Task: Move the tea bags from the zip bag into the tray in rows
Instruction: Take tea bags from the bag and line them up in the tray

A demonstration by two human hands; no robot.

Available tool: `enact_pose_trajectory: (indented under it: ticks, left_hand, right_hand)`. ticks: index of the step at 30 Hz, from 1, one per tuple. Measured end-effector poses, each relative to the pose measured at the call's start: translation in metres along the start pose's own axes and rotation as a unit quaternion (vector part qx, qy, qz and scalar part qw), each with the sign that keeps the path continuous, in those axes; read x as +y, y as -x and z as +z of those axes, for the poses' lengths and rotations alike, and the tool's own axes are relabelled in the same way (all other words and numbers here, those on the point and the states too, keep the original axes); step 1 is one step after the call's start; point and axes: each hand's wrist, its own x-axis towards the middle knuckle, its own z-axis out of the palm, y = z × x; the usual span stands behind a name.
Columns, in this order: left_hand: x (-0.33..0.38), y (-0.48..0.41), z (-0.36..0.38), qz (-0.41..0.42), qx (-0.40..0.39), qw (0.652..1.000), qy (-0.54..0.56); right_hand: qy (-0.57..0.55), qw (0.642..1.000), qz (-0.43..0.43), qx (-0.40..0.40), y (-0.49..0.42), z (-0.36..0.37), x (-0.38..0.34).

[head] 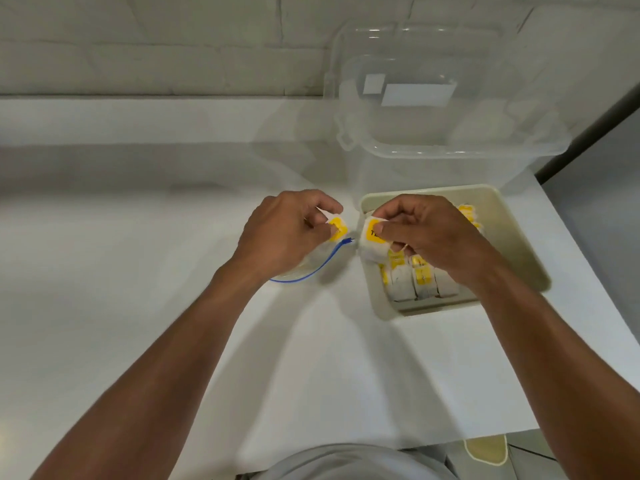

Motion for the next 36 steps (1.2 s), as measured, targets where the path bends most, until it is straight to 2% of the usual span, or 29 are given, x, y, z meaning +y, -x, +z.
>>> enact_pose_trajectory:
  ticks: [4,6,10,16,20,24,29,32,36]
  left_hand:
    - [0.018,0.000,0.008,0.017,-0.010,0.999,0.051]
    - [0.028,-0.003,0.017,0.028,-0.002,0.999,0.025]
    - [0.046,-0.008,0.043,0.042,-0.033,0.998,0.021]
    - [0.069,-0.016,0.088,0.051,-0.066,0.996,-0.039]
    - [0.087,-0.027,0.127,0.037,-0.064,0.993,-0.087]
    - [0.099,-0.038,0.170,0.031,-0.078,0.988,-0.130]
    - [0.098,-0.047,0.208,-0.009,-0.106,0.981,-0.159]
    - [0.095,-0.048,0.218,-0.036,-0.137,0.976,-0.164]
    - [0.091,-0.050,0.222,-0.037,-0.201,0.968,-0.143]
  right_hand:
    - [-0.013,1.000,0.000,0.006,0.009,-0.028,-0.002]
    - [0.033,0.999,-0.011,0.016,0.013,-0.045,0.000]
    - [0.054,0.998,0.013,-0.031,0.017,-0.066,0.017]
    - [0.143,0.988,-0.003,-0.052,0.020,-0.111,0.050]
    - [0.273,0.961,-0.031,-0.031,0.014,-0.149,0.076]
    - [0.402,0.915,-0.026,-0.034,0.004,-0.174,0.103]
    - [0.458,0.883,-0.074,-0.071,0.000,-0.177,0.127]
    - [0.484,0.865,-0.108,-0.074,0.001,-0.178,0.131]
    - [0.505,0.846,-0.123,-0.117,0.002,-0.180,0.127]
